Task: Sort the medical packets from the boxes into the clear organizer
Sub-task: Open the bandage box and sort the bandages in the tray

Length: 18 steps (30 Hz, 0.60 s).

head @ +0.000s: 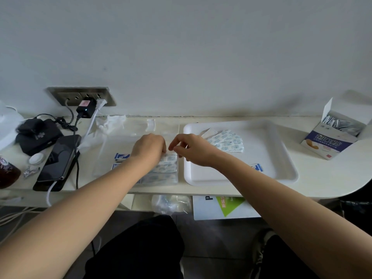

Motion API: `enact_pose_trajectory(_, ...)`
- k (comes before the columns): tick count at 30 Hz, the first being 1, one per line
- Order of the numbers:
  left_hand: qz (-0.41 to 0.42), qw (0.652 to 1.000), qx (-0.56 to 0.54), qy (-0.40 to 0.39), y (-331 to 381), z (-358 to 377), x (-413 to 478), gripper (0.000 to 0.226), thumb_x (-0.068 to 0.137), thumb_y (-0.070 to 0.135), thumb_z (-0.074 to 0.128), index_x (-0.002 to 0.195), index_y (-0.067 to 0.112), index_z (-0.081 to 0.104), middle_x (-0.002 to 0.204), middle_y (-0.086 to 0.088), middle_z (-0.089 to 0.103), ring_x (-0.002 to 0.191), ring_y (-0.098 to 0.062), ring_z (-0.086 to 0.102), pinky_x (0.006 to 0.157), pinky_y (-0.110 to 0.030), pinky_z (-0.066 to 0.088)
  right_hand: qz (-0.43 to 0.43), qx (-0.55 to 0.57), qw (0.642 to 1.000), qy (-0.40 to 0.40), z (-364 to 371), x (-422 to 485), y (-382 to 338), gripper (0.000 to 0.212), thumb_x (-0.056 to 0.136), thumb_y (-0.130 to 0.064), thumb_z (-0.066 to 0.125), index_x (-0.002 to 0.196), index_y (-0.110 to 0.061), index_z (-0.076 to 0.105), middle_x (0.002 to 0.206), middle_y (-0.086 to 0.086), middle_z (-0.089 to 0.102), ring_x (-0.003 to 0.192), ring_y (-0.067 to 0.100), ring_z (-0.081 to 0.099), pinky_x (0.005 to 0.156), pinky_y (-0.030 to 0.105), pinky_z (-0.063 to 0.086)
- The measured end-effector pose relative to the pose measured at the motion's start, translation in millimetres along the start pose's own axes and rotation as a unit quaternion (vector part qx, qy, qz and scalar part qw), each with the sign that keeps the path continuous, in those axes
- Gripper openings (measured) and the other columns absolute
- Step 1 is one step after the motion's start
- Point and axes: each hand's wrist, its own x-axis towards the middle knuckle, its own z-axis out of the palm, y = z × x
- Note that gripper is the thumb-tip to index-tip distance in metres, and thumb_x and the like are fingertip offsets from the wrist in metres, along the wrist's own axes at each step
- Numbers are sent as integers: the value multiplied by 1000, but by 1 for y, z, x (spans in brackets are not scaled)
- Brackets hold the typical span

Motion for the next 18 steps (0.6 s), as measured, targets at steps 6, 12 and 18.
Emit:
enact_pose_trajectory(6,69,995,50,50,-1,-7,-5,14,88,10,58,89,17,71,78,-1,64,73,-20,55,64,-27,41,-1,-1,1000,-8,-1,-1,-2,19,95,-15,47,101,-18,64,73,-3,60,61,14,51,60,26,44)
enact_pose_trajectory(12,41,998,-7,-42,-1,-3,-5,12,81,16,64,88,24,68,88,4,63,88,-18,61,77,-29,50,1,-5,1000,-11,0,-4,-1,19,95,-16,46,103,-18,64,72,-4,62,60,12,50,53,20,39)
enact_pose_trajectory(18,41,999,9,-31,-6,0,-7,14,85,18,64,97,23,69,96,1,67,93,-19,62,85,-34,52,-3,5,1000,-16,1,-2,1,18,96,-16,46,102,-18,63,72,-3,63,62,15,51,52,21,39)
